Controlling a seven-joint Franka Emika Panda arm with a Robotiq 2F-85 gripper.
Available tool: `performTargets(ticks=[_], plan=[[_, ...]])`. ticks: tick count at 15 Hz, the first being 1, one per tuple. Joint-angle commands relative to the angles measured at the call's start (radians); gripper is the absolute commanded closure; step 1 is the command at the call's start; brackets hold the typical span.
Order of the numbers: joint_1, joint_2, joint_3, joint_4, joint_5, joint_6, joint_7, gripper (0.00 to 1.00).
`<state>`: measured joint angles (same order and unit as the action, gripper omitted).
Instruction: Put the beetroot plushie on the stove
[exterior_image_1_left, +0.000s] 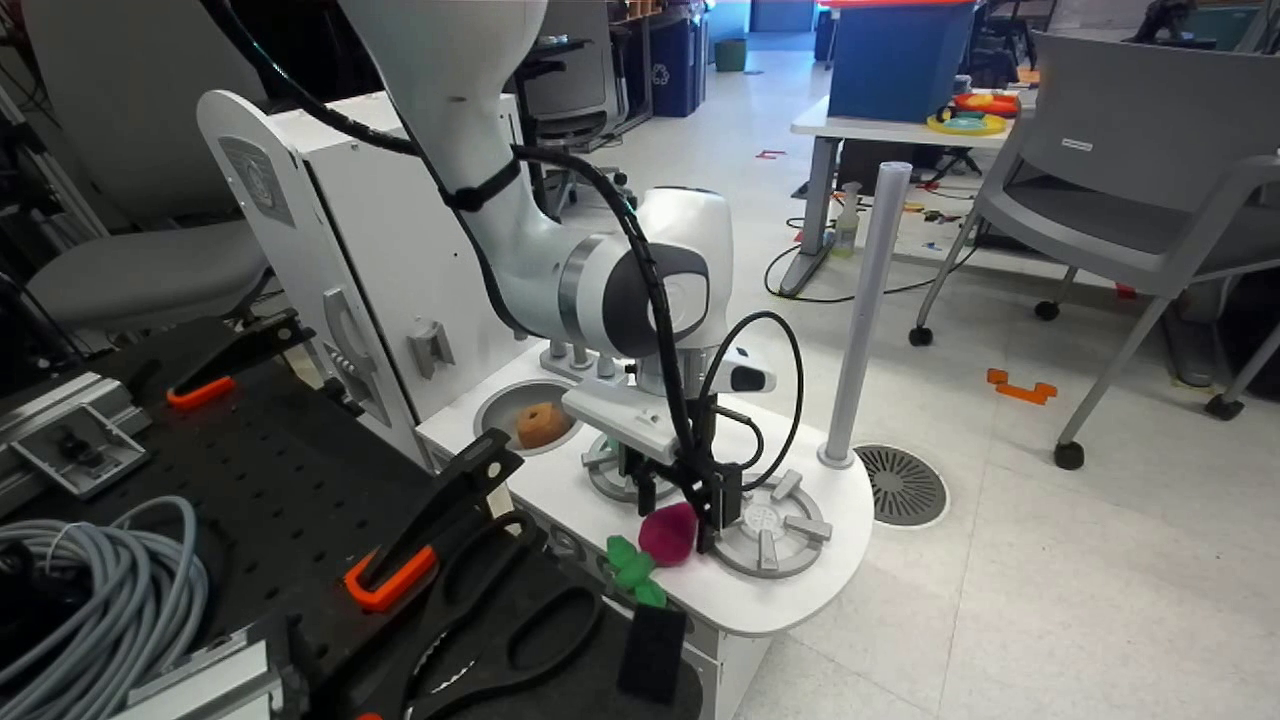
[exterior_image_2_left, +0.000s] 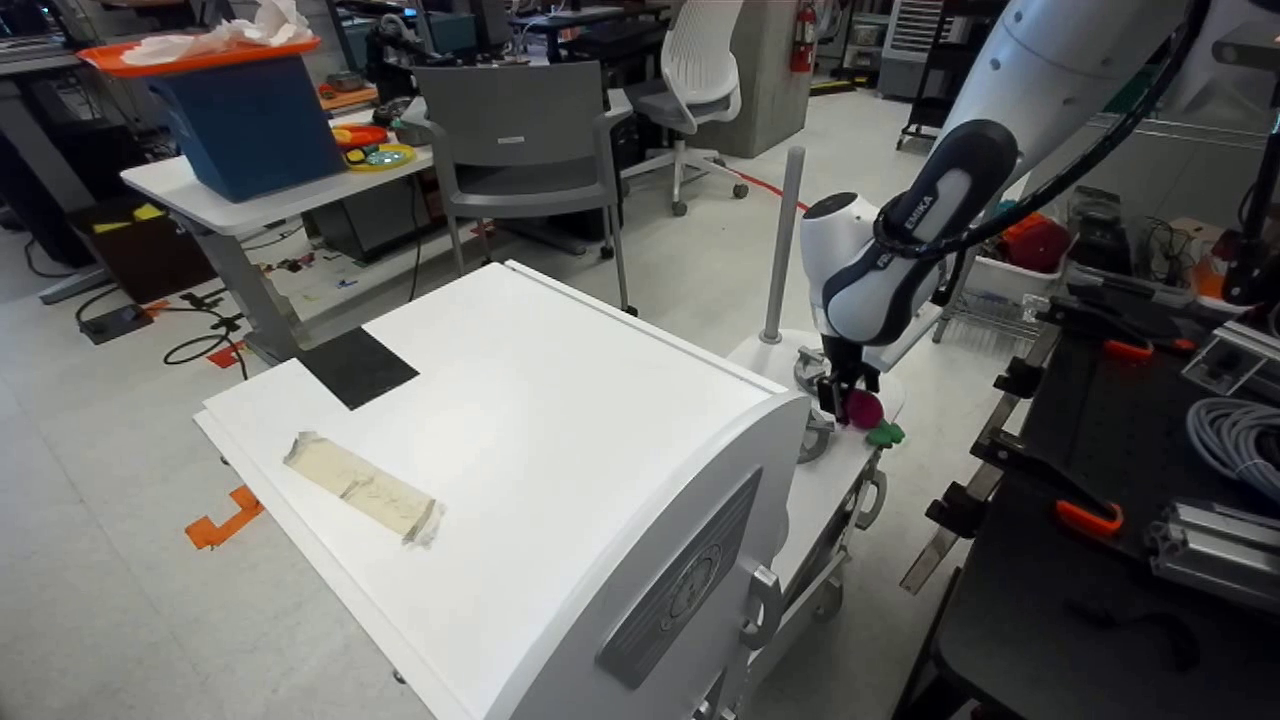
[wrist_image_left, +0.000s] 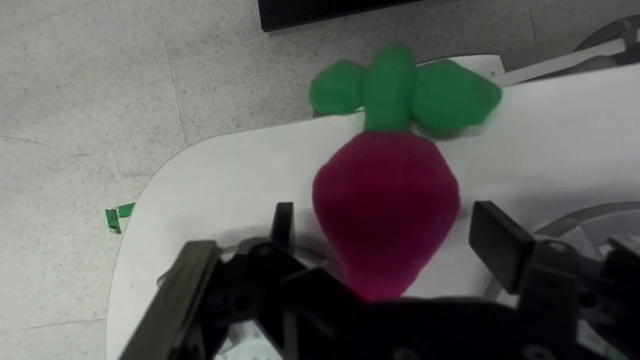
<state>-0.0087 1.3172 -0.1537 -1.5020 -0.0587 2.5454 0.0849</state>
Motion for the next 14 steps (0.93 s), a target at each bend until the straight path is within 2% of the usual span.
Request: performTargets(ticks=[1,5,7,9,11,13,14], plan=[[0.019,0.083,-0.014,0.135,-0.011,-0.074,0.032,0.42],[0.005,0.056,0.004,0.139,0.002,-0.115,0.026,0.73],[-0.019,-0.004,0.031,0.092,0.022,-0.133,0.003,0.88],[-0.055,-0.070,0.061,0.050,0.059,-0.177,-0.009,0.99],[-0.088,-0.125,0.075,0.017,0.092,-0.200,-0.013,0.97],[-0.113,-0.155,0.068,0.018,0.108,-0.182,0.000,1.00],[-0.118,-0.160,0.058,0.029,0.109,-0.173,0.008,0.97]])
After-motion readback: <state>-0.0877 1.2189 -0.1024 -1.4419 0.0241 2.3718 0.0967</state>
